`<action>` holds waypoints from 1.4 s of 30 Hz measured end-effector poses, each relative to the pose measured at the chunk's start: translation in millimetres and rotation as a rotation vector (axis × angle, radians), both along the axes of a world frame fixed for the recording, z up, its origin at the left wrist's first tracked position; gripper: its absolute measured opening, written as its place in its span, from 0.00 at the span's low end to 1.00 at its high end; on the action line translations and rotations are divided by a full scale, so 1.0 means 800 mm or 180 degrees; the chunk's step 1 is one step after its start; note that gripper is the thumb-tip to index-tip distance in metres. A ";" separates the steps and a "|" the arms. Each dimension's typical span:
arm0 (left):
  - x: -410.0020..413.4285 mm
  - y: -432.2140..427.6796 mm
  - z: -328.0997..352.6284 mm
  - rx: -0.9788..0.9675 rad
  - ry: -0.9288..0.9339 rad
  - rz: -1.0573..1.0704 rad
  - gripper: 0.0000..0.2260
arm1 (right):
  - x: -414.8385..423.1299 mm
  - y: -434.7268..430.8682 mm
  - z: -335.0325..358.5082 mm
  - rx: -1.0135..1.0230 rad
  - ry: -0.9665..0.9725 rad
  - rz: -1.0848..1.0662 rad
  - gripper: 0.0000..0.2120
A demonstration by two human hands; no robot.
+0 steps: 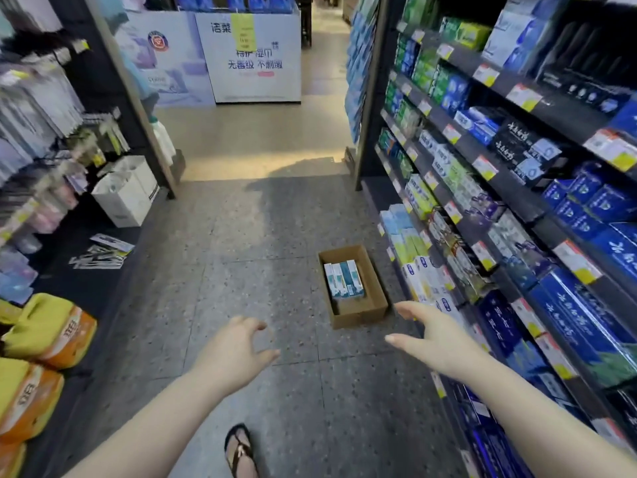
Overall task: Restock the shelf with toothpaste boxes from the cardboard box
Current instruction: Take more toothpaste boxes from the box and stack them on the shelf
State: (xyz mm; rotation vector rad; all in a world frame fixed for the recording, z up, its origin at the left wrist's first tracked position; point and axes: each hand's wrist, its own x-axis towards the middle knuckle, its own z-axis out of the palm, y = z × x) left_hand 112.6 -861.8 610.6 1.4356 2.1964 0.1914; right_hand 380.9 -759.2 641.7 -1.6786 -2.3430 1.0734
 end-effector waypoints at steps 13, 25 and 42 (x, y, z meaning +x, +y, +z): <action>-0.222 0.299 -0.024 -0.0172 0.0200 -0.0926 0.25 | -0.177 0.188 -0.057 -0.0331 -0.0027 -0.1094 0.29; -0.207 0.579 -0.102 -0.0643 0.0291 -0.2151 0.24 | -0.173 0.361 -0.145 -0.0804 0.0051 -0.2176 0.28; -0.113 0.904 -0.296 -0.1376 0.0146 -0.2768 0.22 | -0.168 0.632 -0.344 -0.1616 0.0394 -0.2859 0.29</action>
